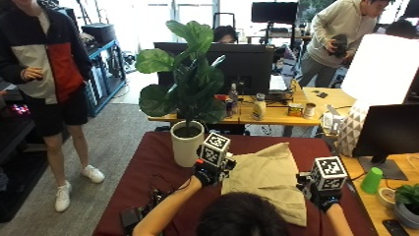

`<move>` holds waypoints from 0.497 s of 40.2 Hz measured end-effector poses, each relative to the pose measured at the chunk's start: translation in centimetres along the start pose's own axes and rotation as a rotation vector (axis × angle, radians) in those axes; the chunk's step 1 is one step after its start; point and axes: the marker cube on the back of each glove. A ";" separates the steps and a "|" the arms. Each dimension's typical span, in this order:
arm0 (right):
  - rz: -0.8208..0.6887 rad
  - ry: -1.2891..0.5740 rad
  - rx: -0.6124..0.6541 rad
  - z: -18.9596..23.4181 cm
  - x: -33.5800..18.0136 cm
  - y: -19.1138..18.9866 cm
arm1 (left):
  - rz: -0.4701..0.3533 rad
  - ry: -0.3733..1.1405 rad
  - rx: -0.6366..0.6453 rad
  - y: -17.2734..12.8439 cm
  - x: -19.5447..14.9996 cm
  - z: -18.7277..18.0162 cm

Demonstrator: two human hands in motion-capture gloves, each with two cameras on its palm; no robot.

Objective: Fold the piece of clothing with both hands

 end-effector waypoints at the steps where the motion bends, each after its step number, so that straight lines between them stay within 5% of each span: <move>1: -0.001 -0.002 0.001 0.0 0.0 0.0 | -0.001 0.001 -0.001 -0.1 -0.1 0.0; 20: -0.021 -0.095 -0.191 0.6 -0.9 -1.3 | 0.024 0.107 -0.059 -2.4 -0.6 3.3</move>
